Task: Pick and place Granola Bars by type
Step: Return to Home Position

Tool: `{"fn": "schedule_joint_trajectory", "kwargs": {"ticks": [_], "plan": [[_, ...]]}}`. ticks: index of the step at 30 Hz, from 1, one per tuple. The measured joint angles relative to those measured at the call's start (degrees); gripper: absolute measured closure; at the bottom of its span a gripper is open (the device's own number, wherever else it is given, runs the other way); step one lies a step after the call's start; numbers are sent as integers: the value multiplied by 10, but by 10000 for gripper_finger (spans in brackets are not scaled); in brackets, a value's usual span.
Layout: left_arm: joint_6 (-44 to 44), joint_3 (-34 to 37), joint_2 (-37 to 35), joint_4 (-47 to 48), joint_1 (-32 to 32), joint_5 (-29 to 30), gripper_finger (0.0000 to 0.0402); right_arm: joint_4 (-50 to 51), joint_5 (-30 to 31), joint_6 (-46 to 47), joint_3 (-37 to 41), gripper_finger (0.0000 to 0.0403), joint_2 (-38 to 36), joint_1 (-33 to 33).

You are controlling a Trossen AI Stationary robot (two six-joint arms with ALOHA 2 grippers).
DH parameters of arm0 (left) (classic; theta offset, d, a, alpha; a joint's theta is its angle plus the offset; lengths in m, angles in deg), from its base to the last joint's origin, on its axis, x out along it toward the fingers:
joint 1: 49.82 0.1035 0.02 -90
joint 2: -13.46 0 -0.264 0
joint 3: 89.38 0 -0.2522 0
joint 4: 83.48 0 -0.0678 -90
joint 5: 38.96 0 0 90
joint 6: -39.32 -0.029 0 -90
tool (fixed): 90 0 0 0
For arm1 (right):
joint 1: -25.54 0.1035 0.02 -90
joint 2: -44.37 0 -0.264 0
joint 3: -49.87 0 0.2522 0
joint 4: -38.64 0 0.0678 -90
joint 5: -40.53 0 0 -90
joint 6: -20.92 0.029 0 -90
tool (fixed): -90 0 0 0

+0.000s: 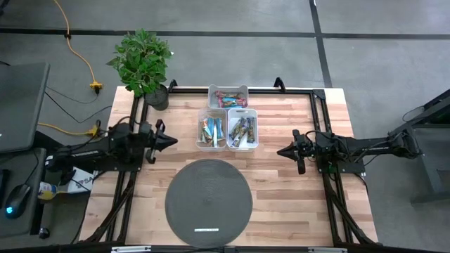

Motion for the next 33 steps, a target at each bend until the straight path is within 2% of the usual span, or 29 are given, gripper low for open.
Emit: {"fn": "schedule_joint_trajectory", "kwargs": {"ticks": [4, 13, 33], "plan": [[-15, 0, 0, 24, 0, 13, 401, 0, 0, 0, 0, 402, 0, 0], [-50, 0, 1, 108, 0, 85, 401, 0, 0, 0, 0, 402, 0, 0], [-46, 0, 1, 108, 0, 85, 402, 0, 0, 0, 0, 402, 0, 0]]}}
